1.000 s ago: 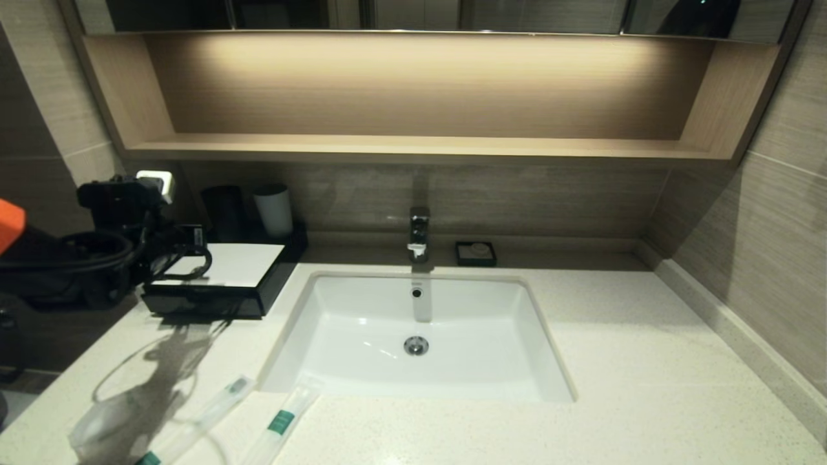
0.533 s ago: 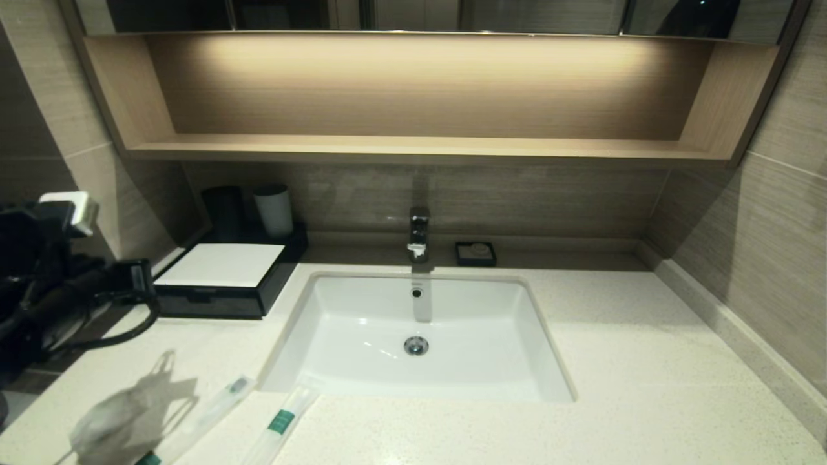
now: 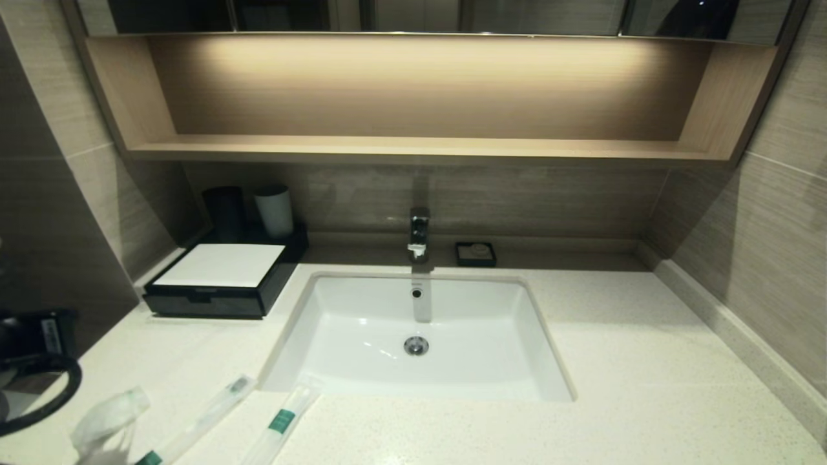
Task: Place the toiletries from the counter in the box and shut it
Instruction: Open the drawer
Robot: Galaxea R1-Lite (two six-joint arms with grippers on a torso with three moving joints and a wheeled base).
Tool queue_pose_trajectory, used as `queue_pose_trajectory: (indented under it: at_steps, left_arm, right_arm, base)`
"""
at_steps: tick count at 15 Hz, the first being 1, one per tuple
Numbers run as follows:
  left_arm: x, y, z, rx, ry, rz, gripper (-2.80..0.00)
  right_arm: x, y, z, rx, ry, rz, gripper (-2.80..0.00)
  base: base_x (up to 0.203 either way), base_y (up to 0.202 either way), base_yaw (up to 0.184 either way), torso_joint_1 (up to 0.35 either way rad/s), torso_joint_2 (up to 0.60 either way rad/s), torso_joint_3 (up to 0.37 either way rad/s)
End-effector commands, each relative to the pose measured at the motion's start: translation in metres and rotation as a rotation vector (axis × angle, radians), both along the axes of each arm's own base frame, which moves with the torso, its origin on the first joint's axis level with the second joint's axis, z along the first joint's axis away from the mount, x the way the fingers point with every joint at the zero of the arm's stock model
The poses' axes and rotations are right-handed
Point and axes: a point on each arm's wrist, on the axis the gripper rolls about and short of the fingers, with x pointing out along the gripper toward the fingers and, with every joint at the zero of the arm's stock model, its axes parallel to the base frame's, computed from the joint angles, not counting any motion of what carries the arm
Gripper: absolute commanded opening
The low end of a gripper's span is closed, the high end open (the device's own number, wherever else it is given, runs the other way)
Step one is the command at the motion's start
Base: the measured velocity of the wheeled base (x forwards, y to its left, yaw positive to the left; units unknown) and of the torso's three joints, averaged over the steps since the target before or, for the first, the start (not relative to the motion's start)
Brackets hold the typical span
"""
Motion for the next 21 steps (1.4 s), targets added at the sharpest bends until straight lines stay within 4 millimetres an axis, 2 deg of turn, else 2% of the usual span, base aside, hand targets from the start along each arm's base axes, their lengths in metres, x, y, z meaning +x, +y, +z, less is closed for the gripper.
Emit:
queue_pose_trajectory:
  at_steps: [1, 5, 7, 11, 13, 17, 18, 20, 21]
  left_arm:
    - [-0.014, -0.002, 0.008, 0.003, -0.033, 0.001, 0.0]
    - [-0.001, 0.0, 0.009, -0.006, -0.003, 0.008, 0.0]
    - [-0.003, 0.0, 0.008, -0.014, 0.053, 0.01, 0.0]
    - [-0.011, 0.001, 0.011, -0.056, 0.321, 0.027, 0.0]
    - [-0.003, 0.007, 0.013, -0.103, 0.431, 0.079, 0.0]
    - [0.009, 0.026, -0.001, -0.18, 0.658, 0.195, 0.0]
    - [0.013, 0.029, -0.001, -0.193, 0.645, 0.192, 0.0]
    - [0.024, 0.031, 0.007, -0.202, 0.46, 0.115, 0.0]
    - [0.03, 0.031, 0.011, -0.195, 0.364, 0.077, -2.8]
  right_arm:
    - [0.0, 0.0, 0.0, 0.0, 0.002, 0.0, -2.8]
    - [0.0, 0.0, 0.0, 0.0, 0.002, 0.0, -2.8]
    - [0.0, 0.0, 0.0, 0.0, 0.002, 0.0, -2.8]
    - [0.0, 0.0, 0.0, 0.0, 0.002, 0.0, -2.8]
    - [0.0, 0.0, 0.0, 0.0, 0.002, 0.0, -2.8]
    - [0.0, 0.0, 0.0, 0.0, 0.002, 0.0, -2.8]
    - [0.0, 0.0, 0.0, 0.0, 0.002, 0.0, -2.8]
    - [0.0, 0.0, 0.0, 0.0, 0.002, 0.0, -2.8]
    - [0.0, 0.0, 0.0, 0.0, 0.003, 0.0, -2.8]
  base:
    - [0.0, 0.0, 0.0, 0.0, 0.0, 0.0]
    - [0.0, 0.0, 0.0, 0.0, 0.0, 0.0]
    - [0.0, 0.0, 0.0, 0.0, 0.0, 0.0]
    - [0.0, 0.0, 0.0, 0.0, 0.0, 0.0]
    - [0.0, 0.0, 0.0, 0.0, 0.0, 0.0]
    - [0.0, 0.0, 0.0, 0.0, 0.0, 0.0]
    - [0.0, 0.0, 0.0, 0.0, 0.0, 0.0]
    - [0.0, 0.0, 0.0, 0.0, 0.0, 0.0]
    - [0.0, 0.0, 0.0, 0.0, 0.0, 0.0]
